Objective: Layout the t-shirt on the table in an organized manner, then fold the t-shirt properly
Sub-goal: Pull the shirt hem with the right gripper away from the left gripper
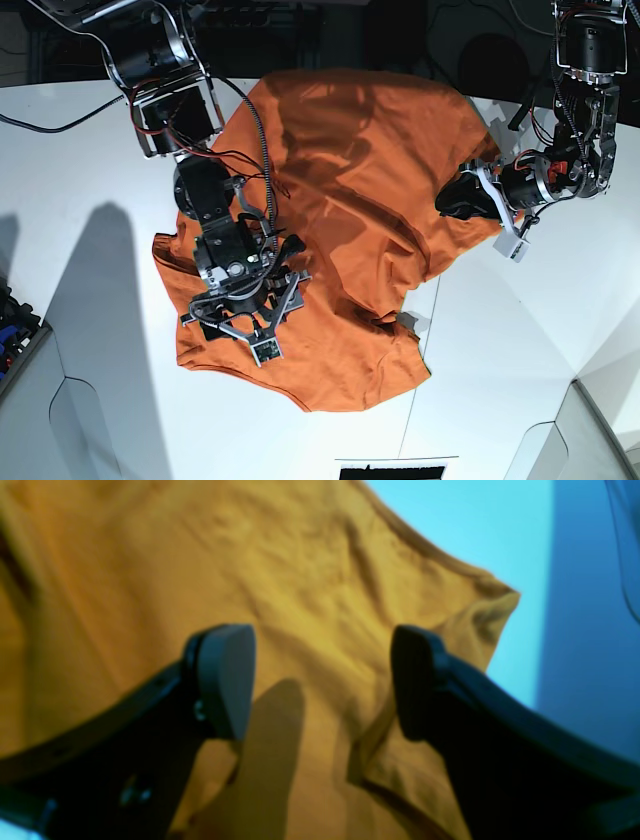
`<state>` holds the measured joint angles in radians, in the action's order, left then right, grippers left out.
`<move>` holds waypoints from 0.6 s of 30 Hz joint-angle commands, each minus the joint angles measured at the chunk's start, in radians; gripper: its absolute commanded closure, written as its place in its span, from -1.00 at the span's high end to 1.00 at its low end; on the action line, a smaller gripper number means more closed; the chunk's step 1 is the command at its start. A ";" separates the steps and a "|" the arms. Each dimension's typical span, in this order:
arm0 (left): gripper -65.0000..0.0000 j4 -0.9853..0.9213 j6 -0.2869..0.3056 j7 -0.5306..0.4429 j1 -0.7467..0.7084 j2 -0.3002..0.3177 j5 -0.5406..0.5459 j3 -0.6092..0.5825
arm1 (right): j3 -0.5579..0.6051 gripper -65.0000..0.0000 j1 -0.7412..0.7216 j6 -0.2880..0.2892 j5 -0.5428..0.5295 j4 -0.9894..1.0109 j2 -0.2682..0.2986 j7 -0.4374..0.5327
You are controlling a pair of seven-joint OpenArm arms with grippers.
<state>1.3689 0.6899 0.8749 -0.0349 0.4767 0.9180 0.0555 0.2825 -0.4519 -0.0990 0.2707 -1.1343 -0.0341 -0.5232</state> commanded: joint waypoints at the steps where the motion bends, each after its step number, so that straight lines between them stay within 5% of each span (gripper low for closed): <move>1: -0.35 0.014 0.008 0.006 0.012 0.014 0.005 0.005 | 0.002 0.28 -0.036 -0.039 0.030 0.007 -0.004 0.018; 7: -0.35 0.014 0.008 0.006 0.012 0.014 0.008 0.005 | 0.002 0.28 -0.057 -0.163 0.173 0.059 -0.004 -0.028; 18: -0.35 0.014 0.008 0.005 0.012 0.014 0.013 0.005 | 0.002 0.28 -0.054 -0.189 0.182 0.058 0.036 -0.056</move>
<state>1.3689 0.6899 0.8822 -0.0338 0.4767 0.9218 0.0555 0.2855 -0.4767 -0.2775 0.4412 -1.0592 0.0055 -0.5957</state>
